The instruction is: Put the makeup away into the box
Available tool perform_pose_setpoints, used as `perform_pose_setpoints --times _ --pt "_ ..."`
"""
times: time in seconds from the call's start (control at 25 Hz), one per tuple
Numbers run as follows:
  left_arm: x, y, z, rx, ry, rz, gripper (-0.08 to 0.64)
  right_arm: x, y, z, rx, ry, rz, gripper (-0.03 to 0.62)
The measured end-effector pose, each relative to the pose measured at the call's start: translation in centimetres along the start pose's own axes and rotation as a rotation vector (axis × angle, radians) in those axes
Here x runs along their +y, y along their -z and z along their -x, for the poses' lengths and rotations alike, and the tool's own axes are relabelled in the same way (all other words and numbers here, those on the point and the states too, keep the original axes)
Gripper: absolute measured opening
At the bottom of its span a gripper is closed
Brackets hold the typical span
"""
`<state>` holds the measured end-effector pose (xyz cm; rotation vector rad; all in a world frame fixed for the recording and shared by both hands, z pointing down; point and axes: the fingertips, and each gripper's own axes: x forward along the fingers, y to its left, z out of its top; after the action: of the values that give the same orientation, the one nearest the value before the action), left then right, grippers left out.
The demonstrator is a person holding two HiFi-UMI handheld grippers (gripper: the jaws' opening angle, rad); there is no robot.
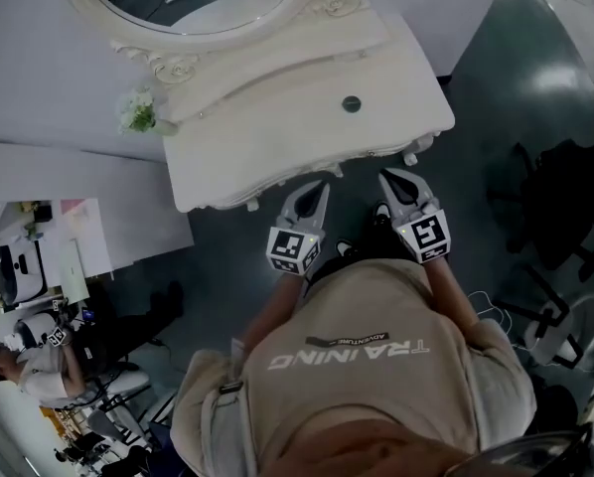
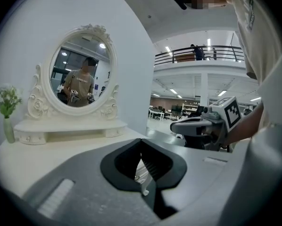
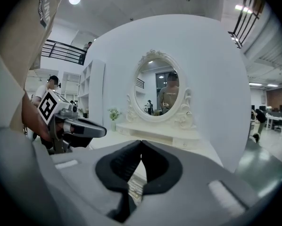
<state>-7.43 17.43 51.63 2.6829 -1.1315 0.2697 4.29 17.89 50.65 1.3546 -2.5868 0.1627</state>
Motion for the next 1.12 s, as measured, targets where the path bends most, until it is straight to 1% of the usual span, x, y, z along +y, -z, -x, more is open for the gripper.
perform_pose_setpoints --times 0.12,0.24,0.32,0.48,0.68,0.8,0.92,1.0,1.12 --pt "1.4 -1.0 -1.6 -0.006 -0.055 0.002 0.006 -2.4 0.1 -2.1 0.015 -0.042 -0.001 0.002" --pt "2.9 -1.6 -2.8 0.009 -0.113 0.033 0.006 -4.6 -0.4 -4.5 0.026 -0.100 0.021 0.002" --pt "4.2 -2.1 -4.0 0.013 -0.137 0.051 0.006 -6.0 -1.2 -6.8 0.014 -0.130 0.048 0.002" --pt "5.4 -2.8 -7.7 0.009 -0.155 0.043 0.006 -9.1 -2.2 -9.8 -0.017 -0.156 0.072 0.002" --pt "6.7 -4.4 -11.9 -0.016 -0.192 0.040 0.006 -11.9 -1.4 -11.1 -0.011 -0.182 0.055 0.002" --pt "7.9 -5.1 -12.8 -0.009 -0.192 0.036 0.006 -12.7 -0.8 -12.3 0.006 -0.181 0.029 0.002" --pt "9.6 -5.2 -13.1 0.015 -0.185 0.025 0.006 -12.7 -0.6 -14.3 0.031 -0.184 0.012 0.002" --pt "11.0 -4.4 -13.2 0.038 -0.189 0.042 0.006 -12.5 -0.2 -15.7 0.062 -0.193 0.006 0.002" --pt "13.4 -3.4 -13.7 0.052 -0.185 0.096 0.006 -12.3 -0.1 -17.8 0.097 -0.189 -0.003 0.002"
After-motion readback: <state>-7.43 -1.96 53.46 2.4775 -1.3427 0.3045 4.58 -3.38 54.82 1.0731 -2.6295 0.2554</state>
